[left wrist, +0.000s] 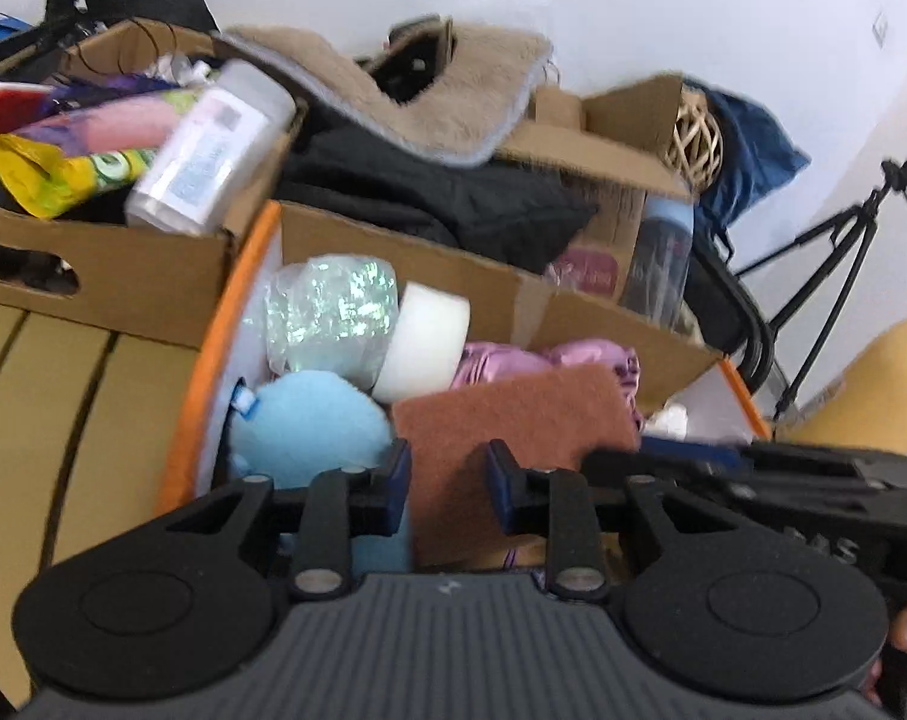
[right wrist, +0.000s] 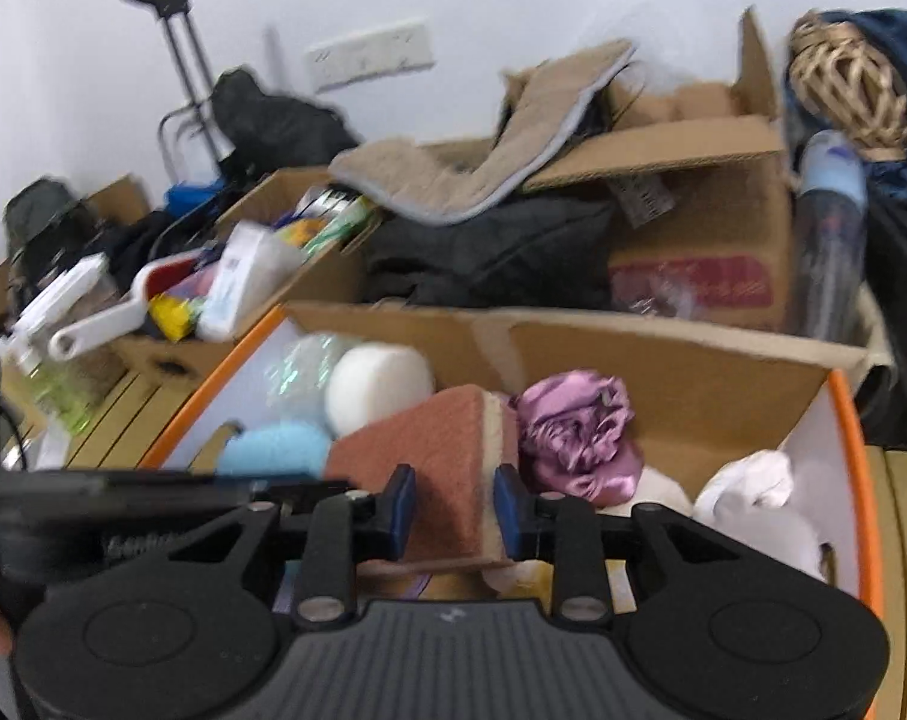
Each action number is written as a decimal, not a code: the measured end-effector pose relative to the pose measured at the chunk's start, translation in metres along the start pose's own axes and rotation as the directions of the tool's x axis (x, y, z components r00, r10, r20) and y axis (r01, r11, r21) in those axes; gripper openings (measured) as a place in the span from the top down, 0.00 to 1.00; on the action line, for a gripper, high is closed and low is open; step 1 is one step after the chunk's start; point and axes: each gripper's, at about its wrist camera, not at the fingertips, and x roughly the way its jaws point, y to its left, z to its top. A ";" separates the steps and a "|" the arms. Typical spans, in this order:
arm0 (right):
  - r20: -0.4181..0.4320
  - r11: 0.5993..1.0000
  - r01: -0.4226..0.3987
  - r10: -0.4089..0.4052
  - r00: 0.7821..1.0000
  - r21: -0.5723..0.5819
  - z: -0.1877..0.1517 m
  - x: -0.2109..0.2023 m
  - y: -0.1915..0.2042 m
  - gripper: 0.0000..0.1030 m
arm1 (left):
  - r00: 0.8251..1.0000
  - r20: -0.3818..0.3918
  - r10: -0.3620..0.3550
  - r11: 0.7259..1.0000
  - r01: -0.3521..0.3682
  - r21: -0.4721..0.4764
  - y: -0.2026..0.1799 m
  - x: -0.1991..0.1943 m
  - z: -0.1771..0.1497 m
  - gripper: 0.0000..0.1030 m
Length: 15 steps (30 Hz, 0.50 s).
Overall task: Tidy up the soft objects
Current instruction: 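Carry the sponge block with both tools into the box and release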
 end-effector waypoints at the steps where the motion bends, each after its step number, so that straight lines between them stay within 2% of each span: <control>1: -0.013 1.000 -0.029 0.029 0.999 0.002 0.001 -0.001 0.000 0.73 | 1.000 0.003 -0.006 1.000 0.006 -0.002 0.000 -0.001 0.001 0.79; 3: -0.026 0.996 -0.082 0.083 0.996 0.023 0.001 -0.004 0.003 0.73 | 1.000 -0.002 -0.017 1.000 0.017 -0.003 0.002 -0.003 0.004 0.80; 6: -0.054 0.993 -0.105 0.108 0.993 0.062 -0.001 0.002 0.003 0.73 | 1.000 -0.013 -0.002 1.000 0.002 0.025 -0.005 0.000 0.006 0.79; 9: -0.061 0.996 -0.067 0.071 0.996 0.063 -0.003 0.009 0.005 0.73 | 0.999 -0.031 0.021 0.993 -0.018 0.118 -0.021 0.012 0.000 0.80; 11: -0.089 0.998 0.003 0.003 0.996 0.063 -0.009 0.020 -0.002 0.78 | 0.998 -0.018 0.065 0.980 -0.060 0.190 -0.036 0.016 -0.003 0.80; 13: -0.058 0.993 -0.035 0.042 0.997 0.108 -0.016 0.020 -0.015 0.78 | 0.997 -0.016 0.070 0.974 -0.065 0.218 -0.045 0.020 -0.006 0.80; 15: -0.042 0.991 -0.018 0.023 0.999 0.131 -0.019 0.014 -0.019 0.80 | 0.998 -0.019 0.063 0.973 -0.057 0.224 -0.049 0.023 -0.007 0.80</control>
